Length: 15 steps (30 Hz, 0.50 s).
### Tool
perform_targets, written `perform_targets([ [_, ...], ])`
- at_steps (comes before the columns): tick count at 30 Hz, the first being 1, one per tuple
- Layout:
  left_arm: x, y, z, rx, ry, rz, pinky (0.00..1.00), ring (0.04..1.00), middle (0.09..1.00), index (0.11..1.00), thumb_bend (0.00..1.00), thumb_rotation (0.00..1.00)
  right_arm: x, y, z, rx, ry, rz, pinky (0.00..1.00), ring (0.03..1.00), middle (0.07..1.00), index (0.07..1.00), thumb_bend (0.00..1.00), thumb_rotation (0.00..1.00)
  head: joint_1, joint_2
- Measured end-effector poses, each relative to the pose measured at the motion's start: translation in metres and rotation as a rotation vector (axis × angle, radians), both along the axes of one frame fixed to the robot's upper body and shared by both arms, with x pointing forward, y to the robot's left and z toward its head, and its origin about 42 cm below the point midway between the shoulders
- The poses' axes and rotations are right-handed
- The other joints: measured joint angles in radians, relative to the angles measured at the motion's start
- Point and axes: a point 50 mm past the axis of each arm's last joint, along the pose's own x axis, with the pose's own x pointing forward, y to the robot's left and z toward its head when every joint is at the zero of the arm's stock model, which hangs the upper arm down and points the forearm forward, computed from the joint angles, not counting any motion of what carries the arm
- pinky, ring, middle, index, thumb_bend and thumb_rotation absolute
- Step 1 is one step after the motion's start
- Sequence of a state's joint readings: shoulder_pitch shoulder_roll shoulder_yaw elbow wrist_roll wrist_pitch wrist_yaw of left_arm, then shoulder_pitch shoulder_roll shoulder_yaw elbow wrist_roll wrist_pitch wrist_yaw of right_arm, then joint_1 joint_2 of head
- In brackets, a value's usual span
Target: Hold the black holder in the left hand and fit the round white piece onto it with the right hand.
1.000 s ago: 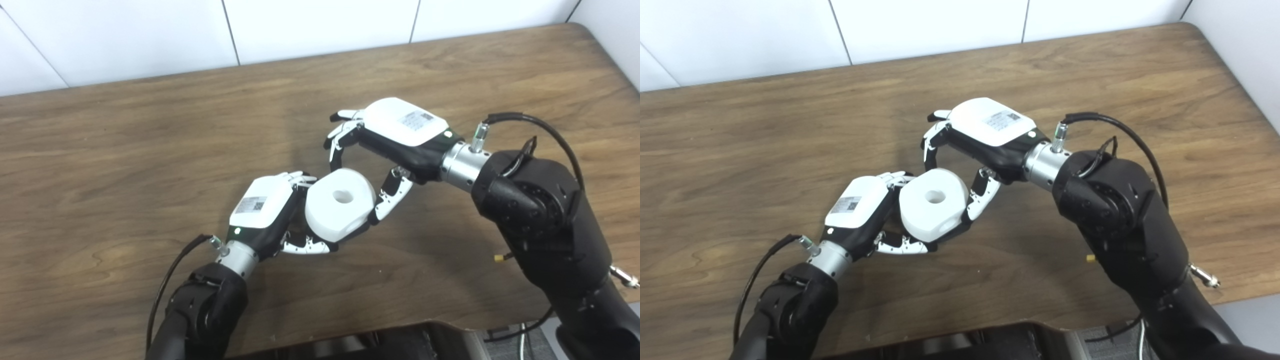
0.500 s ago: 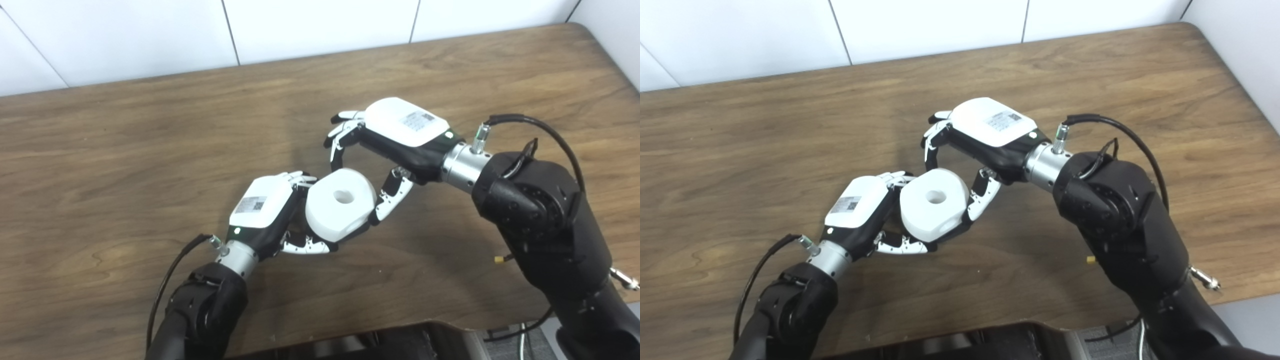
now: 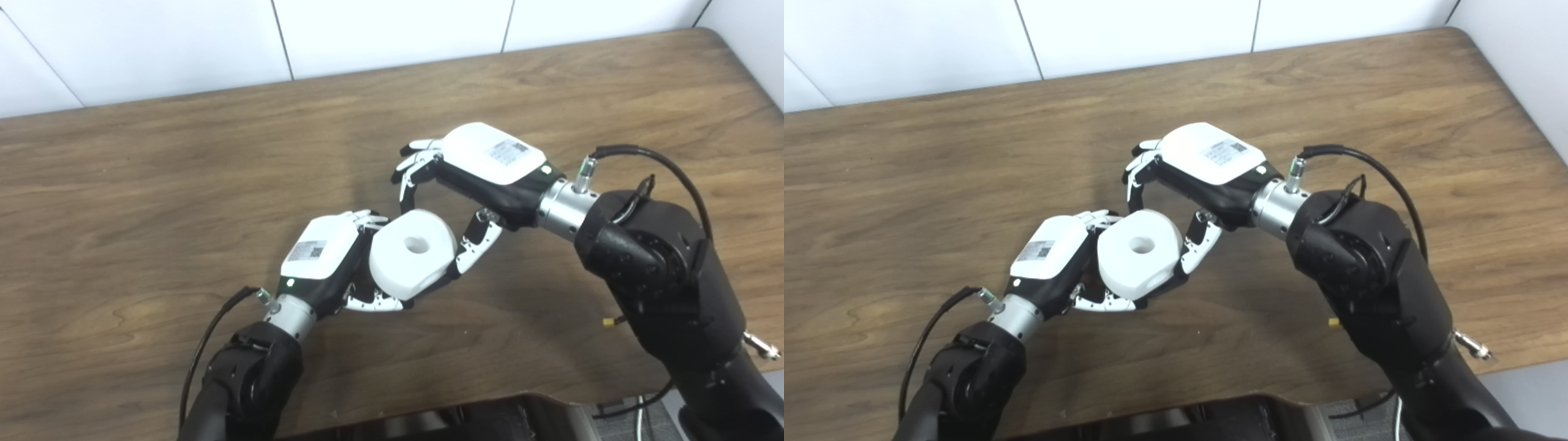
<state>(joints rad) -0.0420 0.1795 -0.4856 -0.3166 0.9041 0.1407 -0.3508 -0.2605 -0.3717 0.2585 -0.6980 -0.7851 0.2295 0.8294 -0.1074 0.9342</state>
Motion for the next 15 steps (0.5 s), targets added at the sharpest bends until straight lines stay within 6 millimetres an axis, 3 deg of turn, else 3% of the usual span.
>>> perform_targets([
  [15,0.0001,0.0001,0.0001,-0.002,0.0,0.001,0.87,0.885,0.806,0.486,0.52,0.05,0.0003,-0.0004,0.0004,-0.005,-0.002,0.0,0.85,0.905,0.785,0.481,0.53,0.13,-0.005,0.002],
])
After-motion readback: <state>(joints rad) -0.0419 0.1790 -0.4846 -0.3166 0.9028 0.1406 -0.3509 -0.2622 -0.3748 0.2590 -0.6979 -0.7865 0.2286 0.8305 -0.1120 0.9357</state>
